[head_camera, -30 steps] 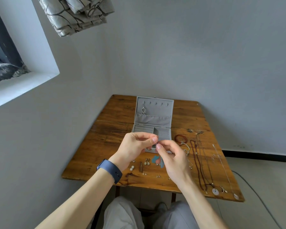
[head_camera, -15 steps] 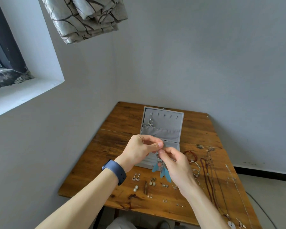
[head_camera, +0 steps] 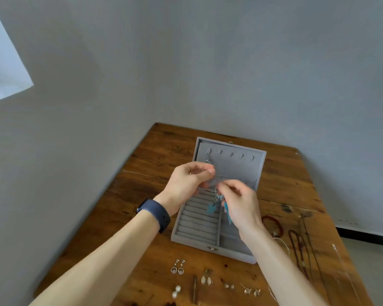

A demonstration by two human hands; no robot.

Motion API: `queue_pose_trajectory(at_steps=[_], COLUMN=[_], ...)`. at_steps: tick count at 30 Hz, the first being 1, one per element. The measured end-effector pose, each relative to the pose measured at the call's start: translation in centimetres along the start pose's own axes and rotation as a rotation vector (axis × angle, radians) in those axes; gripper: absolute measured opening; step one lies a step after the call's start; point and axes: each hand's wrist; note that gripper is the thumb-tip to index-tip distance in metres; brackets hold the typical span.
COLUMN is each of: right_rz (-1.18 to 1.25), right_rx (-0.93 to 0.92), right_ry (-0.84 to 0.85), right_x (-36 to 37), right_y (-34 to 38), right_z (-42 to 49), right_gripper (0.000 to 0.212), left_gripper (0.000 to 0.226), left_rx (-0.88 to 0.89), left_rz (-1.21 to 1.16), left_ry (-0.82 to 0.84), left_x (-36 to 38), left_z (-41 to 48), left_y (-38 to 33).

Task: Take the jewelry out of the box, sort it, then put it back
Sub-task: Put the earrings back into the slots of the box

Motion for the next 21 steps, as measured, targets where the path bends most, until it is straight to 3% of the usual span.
queue_pose_trajectory(at_steps=[3,5,8,10,17,21], right_rz=[-0.008,-0.029,-0.04,-0.074,-0.011,0.007], right_rx=[0.045,0.065,0.064,0.056,0.188,0.16], right_ry=[-0.052,-0.059,-0.069,-0.075,-0.136,-0.165], right_x=[-0.1,0.0,0.5,1.2,4.2,4.6], right_y=[-0.4,-0.5,0.0,0.5,1.8,1.7], right_z=[3.0,4.7,6.8,7.9,10.1,10.1], right_gripper=[0.009,0.01,0.012,0.014,0.017,0.017], left_gripper=[0.017,0.036,0.064,0.072,0.057,0.056], left_rx=[0.061,0.073,0.025,-0.005,0.022,0.042], left_rz=[0.055,0.174,0.222,0.172,0.123,0.086], left_ry=[-0.182,-0.268,-0.226,-0.16,-0.089,-0.091], left_x=[-1.2,-1.9,-2.2,-2.1,-2.0,-2.2], left_z=[3.1,5.0,7.2,8.1,8.1,8.1], left_y=[1.2,2.1,3.3,3.9,5.8,5.8])
Point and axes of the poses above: each hand's wrist, its own z-axis towards the middle knuckle, its own x-axis out of the palm, y = z × x, and after that the axes turned 2 degrees about y, right-handed
